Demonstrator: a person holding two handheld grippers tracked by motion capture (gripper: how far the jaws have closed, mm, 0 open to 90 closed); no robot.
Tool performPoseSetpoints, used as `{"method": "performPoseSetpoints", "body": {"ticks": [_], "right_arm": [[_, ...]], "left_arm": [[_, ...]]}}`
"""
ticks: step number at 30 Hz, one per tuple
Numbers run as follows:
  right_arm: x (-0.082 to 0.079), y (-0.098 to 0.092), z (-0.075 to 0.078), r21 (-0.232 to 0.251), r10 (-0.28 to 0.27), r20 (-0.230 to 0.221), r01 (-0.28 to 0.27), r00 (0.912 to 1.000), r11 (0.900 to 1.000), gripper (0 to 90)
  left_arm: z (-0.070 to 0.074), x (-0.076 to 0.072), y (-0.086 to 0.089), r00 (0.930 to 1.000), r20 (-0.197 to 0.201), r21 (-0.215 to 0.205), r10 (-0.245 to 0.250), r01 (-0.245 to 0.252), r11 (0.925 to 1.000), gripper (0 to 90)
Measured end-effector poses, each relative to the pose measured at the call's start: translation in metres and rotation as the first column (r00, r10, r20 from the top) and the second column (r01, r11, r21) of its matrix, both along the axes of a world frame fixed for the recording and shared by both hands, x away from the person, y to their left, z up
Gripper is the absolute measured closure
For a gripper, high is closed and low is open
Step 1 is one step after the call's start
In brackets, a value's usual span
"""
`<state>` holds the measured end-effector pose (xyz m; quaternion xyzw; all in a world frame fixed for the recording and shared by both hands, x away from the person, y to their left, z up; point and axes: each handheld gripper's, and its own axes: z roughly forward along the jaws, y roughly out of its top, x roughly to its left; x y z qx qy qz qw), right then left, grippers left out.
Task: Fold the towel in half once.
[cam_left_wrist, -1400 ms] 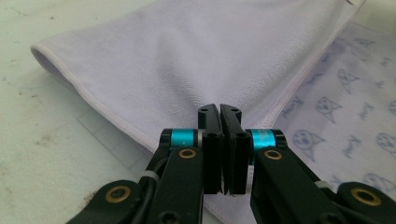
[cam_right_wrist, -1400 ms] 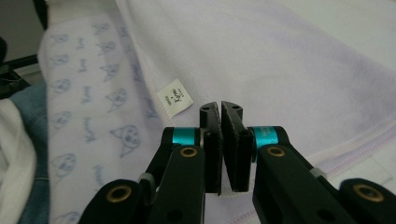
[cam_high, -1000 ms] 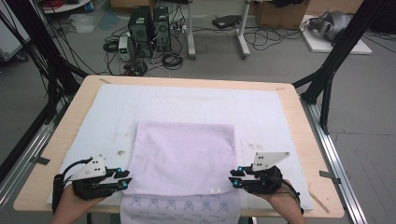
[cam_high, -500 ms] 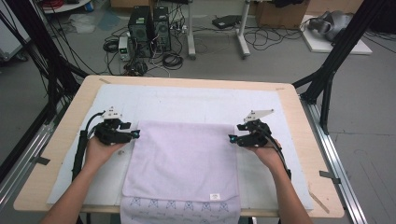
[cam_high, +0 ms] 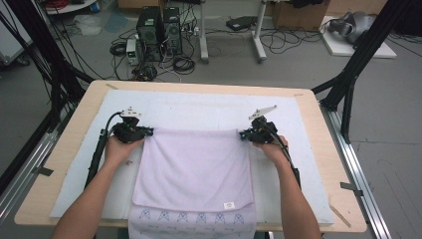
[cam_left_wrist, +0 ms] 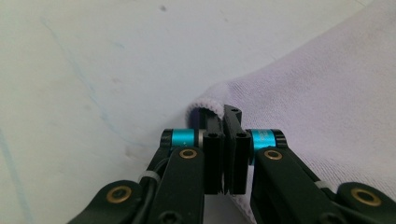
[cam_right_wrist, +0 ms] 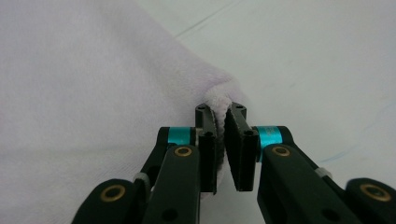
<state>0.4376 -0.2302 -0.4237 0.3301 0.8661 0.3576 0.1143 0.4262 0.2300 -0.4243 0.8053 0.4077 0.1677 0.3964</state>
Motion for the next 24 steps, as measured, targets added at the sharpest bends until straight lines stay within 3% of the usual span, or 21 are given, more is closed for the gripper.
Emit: {"method": "performPoseSetpoints", "body": {"ticks": [3,7,9,11,12,13,14,15,17,20,22,24], "right_arm": [[0.008,-0.002,0.025,0.014,-0.045,0.061,0.044,0.9971,0.999,84.5],[0.016,-0.008,0.070,0.023,-0.081,0.141,0.079,0.9867,0.997,84.5],[0.018,-0.010,0.095,0.026,-0.096,0.187,0.093,0.9777,0.995,84.4],[0.022,-0.010,0.116,0.033,-0.098,0.222,0.093,0.9701,0.995,79.5],[0.024,-0.010,0.121,0.044,-0.094,0.219,0.086,0.9712,0.995,67.8],[0.027,-0.011,0.122,0.047,-0.093,0.214,0.085,0.9724,0.995,58.8],[0.028,-0.011,0.120,0.042,-0.107,0.202,0.100,0.9737,0.994,55.5],[0.031,-0.013,0.114,0.036,-0.115,0.176,0.110,0.9777,0.993,53.3],[0.030,-0.015,0.098,0.020,-0.123,0.143,0.121,0.9820,0.992,49.7],[0.021,-0.016,0.074,0.021,-0.116,0.113,0.114,0.9868,0.993,46.9],[0.017,-0.013,0.063,-0.004,-0.104,0.051,0.104,0.9933,0.995,43.1],[0.006,-0.009,0.055,-0.001,-0.076,0.078,0.076,0.9940,0.997,44.1]], "left_arm": [[0.030,0.011,-0.001,0.9977,0.061,0.003,0.031,-0.031,0.9995,87.5],[0.087,0.025,-0.004,0.9876,0.155,-0.006,0.025,-0.024,0.9997,87.5],[0.116,0.028,-0.008,0.9731,0.229,0.006,0.023,-0.025,0.9997,87.5],[0.127,0.027,-0.009,0.9584,0.284,0.006,0.023,-0.025,0.9997,86.0],[0.127,0.027,-0.009,0.9549,0.295,0.020,0.030,-0.037,0.9991,78.0],[0.125,0.028,-0.008,0.9594,0.279,0.028,0.043,-0.052,0.9982,67.0],[0.119,0.029,-0.004,0.9675,0.244,0.034,0.066,-0.077,0.9965,59.4],[0.111,0.029,-0.001,0.9701,0.230,0.035,0.078,-0.088,0.9955,54.6],[0.095,0.024,0.008,0.9724,0.217,0.028,0.085,-0.094,0.9952,54.0],[0.073,0.017,0.019,0.9814,0.169,0.041,0.090,-0.098,0.9943,51.5],[0.061,0.011,0.025,0.9854,0.143,0.046,0.093,-0.100,0.9939,50.1],[0.051,0.004,0.030,0.9890,0.117,0.042,0.090,-0.096,0.9945,47.9]]}}
